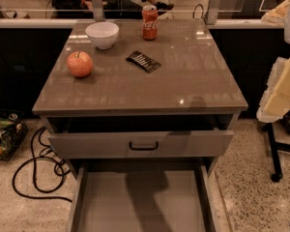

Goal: Place rxbar chocolate into middle drawer

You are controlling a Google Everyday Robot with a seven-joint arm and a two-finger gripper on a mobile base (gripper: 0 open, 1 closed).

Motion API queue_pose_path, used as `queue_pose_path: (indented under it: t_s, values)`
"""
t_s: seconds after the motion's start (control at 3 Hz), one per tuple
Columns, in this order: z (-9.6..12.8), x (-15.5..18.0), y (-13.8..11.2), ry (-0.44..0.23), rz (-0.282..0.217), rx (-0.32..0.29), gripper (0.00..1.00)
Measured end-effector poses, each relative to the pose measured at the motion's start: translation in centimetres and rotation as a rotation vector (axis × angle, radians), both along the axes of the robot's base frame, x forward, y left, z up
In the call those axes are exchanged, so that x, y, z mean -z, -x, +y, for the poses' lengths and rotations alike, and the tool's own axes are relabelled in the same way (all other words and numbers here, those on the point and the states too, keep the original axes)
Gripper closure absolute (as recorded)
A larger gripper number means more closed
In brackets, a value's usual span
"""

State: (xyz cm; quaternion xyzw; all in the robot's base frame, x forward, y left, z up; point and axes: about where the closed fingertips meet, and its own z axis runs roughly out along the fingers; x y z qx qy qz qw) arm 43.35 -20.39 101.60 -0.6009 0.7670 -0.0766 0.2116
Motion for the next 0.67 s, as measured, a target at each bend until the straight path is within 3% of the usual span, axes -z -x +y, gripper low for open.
queue_pose_path:
  t_s: [0.67]
  values:
    - [-0.15,0.41,-0.76,-0.03,-0.025,0.034,0.0]
